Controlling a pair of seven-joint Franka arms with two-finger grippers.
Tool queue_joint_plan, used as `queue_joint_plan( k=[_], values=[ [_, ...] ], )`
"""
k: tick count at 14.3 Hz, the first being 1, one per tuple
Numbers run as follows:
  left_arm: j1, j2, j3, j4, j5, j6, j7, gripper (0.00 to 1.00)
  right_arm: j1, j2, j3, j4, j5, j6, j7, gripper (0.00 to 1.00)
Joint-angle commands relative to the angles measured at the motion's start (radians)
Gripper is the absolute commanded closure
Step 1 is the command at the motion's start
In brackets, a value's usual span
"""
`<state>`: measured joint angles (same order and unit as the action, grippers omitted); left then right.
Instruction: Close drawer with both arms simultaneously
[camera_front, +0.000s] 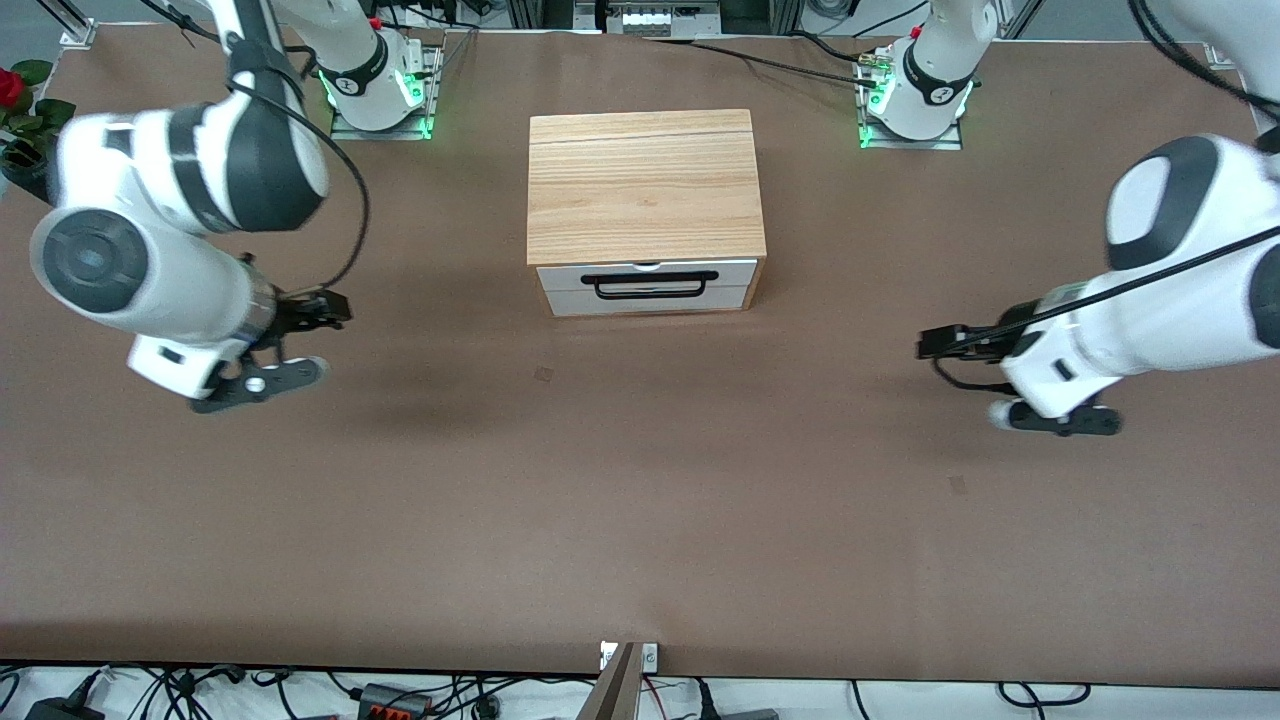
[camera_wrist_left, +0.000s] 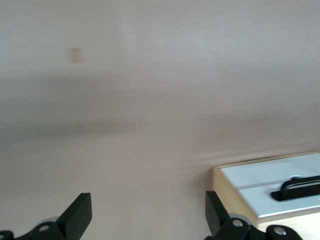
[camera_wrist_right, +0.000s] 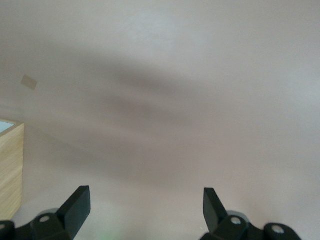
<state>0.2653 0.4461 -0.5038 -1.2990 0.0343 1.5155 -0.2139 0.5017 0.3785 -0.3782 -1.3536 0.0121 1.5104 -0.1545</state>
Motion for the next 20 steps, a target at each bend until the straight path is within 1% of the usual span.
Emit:
queue_joint_plan(
  k=[1, 2, 4, 5, 6, 7, 8, 9, 10, 11, 12, 13, 14, 15, 18, 20],
  values=[
    [-0.006, -0.029, -0.002, 0.084, 0.099, -0.084, -0.019, 0.0, 0.006, -0.032, -0.04, 0.034, -0.014, -0.087, -0.005, 0.0],
    [0.015, -0.053, -0.004, 0.084, 0.104, -0.086, -0.022, 0.0, 0.003, -0.033, -0.044, 0.039, -0.014, -0.11, -0.004, 0.0],
    [0.07, -0.081, -0.007, 0.072, 0.099, -0.086, -0.021, 0.0, 0.003, -0.075, -0.048, 0.057, -0.009, -0.114, 0.001, 0.0],
    [0.095, -0.098, -0.012, 0.054, 0.095, -0.081, -0.021, 0.0, -0.02, -0.11, -0.042, 0.05, -0.003, -0.116, 0.006, 0.0],
    [0.113, -0.113, -0.013, 0.023, 0.095, -0.074, -0.012, 0.0, -0.05, -0.133, -0.027, 0.028, -0.001, -0.116, 0.009, 0.0],
    [0.129, -0.131, -0.015, -0.011, 0.093, -0.063, -0.01, 0.0, -0.084, -0.157, 0.004, -0.002, 0.0, -0.11, 0.01, 0.0],
    [0.141, -0.174, -0.019, -0.07, 0.092, -0.037, -0.01, 0.0, -0.147, -0.18, 0.063, -0.039, 0.0, -0.102, 0.01, 0.0],
    [0.143, -0.223, -0.018, -0.135, 0.091, 0.0, -0.01, 0.0, -0.248, -0.209, 0.164, -0.091, -0.001, -0.07, 0.025, 0.0],
    [0.146, -0.259, -0.018, -0.185, 0.061, 0.03, -0.01, 0.0, -0.335, -0.246, 0.255, -0.155, -0.001, -0.026, 0.071, 0.0],
    [0.161, -0.262, -0.018, -0.19, 0.032, 0.037, -0.009, 0.0, -0.409, -0.288, 0.336, -0.223, -0.001, 0.014, 0.14, 0.0],
    [0.17, -0.262, -0.018, -0.192, 0.026, 0.038, -0.005, 0.0, -0.457, -0.324, 0.379, -0.283, -0.001, 0.054, 0.185, 0.0],
    [0.172, -0.262, -0.018, -0.192, 0.026, 0.037, -0.002, 0.0, -0.491, -0.358, 0.403, -0.335, -0.003, 0.1, 0.188, 0.0],
    [0.172, -0.264, -0.018, -0.192, 0.026, 0.035, -0.001, 0.0, -0.514, -0.392, 0.412, -0.382, -0.001, 0.129, 0.188, 0.0],
    [0.17, -0.268, -0.018, -0.195, 0.026, 0.035, 0.001, 0.0, -0.52, -0.414, 0.412, -0.397, 0.0, 0.137, 0.185, 0.0],
    [0.173, -0.28, -0.025, -0.204, 0.024, 0.037, 0.005, 0.0, -0.532, -0.438, 0.409, -0.365, -0.009, 0.137, 0.179, 0.0],
    [0.132, -0.291, -0.001, -0.206, 0.029, 0.034, 0.007, 0.0, -0.535, -0.434, 0.406, -0.354, -0.011, 0.123, 0.191, 0.0]
  ],
)
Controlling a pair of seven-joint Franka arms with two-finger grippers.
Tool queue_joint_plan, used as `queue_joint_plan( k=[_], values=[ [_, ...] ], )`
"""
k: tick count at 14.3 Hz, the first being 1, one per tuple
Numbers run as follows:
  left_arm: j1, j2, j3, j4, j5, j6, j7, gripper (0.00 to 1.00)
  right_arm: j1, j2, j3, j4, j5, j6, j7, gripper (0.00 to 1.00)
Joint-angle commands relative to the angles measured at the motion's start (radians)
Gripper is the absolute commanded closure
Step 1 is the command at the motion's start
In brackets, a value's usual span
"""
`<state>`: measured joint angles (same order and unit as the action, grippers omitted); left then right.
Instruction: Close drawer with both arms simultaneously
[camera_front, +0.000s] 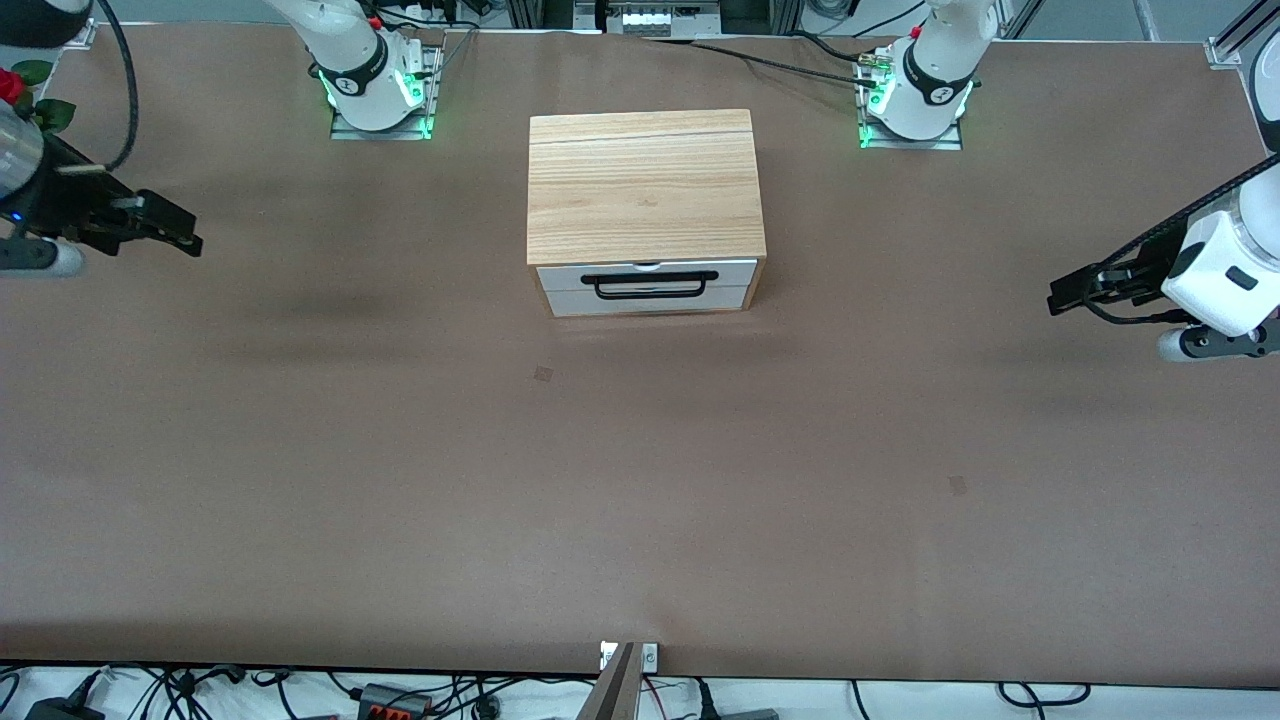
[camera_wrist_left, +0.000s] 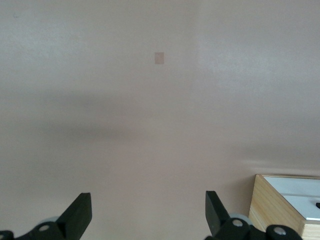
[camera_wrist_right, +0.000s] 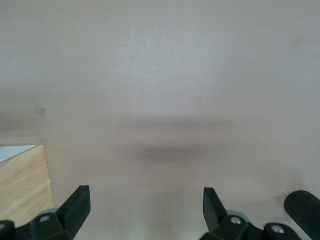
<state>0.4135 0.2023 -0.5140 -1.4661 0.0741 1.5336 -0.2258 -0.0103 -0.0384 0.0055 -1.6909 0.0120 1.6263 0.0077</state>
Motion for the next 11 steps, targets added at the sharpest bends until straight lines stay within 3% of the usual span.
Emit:
queue_joint_plan(
  k=[1, 5, 11],
  values=[
    [-0.078, -0.069, 0.062, -0.051, -0.011, 0.01, 0.019, 0.0, -0.025, -0.009, 0.021, -0.012, -0.007, 0.009, 0.038, 0.0],
    [-0.336, -0.19, 0.363, -0.213, -0.048, 0.077, 0.101, 0.0, -0.023, 0.0, 0.021, -0.009, -0.001, 0.007, 0.044, 0.0],
    [-0.337, -0.188, 0.388, -0.227, -0.088, 0.115, 0.121, 0.0, -0.034, 0.002, 0.018, -0.009, -0.001, 0.007, 0.041, 0.0]
  ],
)
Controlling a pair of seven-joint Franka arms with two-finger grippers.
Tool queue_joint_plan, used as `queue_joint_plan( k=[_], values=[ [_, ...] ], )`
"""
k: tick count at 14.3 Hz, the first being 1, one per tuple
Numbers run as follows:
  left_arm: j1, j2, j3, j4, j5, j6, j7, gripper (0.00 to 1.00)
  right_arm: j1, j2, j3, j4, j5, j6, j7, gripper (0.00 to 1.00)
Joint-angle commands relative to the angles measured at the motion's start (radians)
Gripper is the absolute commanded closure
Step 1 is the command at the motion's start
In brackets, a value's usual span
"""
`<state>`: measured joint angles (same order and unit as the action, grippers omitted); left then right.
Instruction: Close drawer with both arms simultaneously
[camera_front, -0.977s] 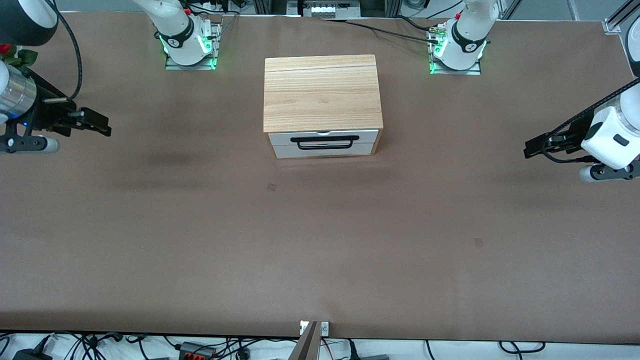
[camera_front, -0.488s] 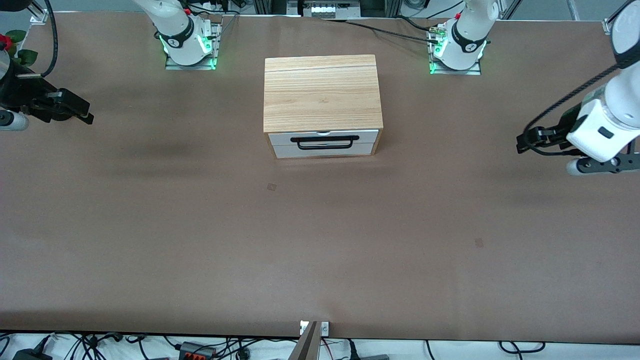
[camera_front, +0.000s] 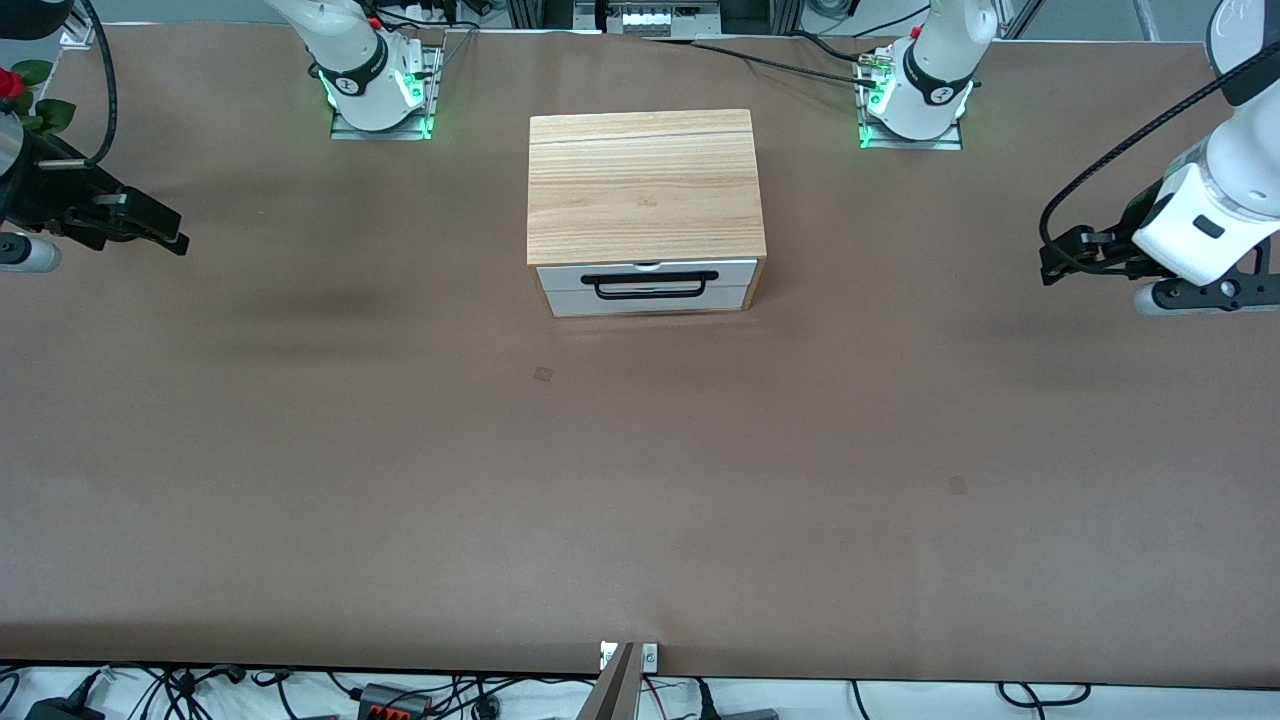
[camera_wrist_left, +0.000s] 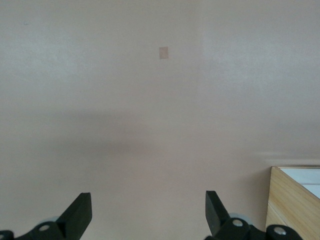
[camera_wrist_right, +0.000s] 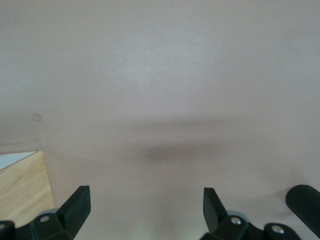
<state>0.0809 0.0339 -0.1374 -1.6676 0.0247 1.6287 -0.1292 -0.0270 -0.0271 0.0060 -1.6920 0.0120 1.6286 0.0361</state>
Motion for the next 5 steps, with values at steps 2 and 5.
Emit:
queue_joint_plan(
  k=[2, 5],
  values=[
    [-0.003, -0.011, 0.01, -0.023, -0.046, 0.023, 0.029, 0.0, -0.013, -0.01, 0.017, -0.008, -0.001, 0.005, 0.015, 0.0],
    [-0.001, -0.011, 0.01, -0.023, -0.049, 0.017, 0.028, 0.0, -0.011, -0.011, 0.019, -0.008, -0.001, 0.005, 0.015, 0.0]
  ],
)
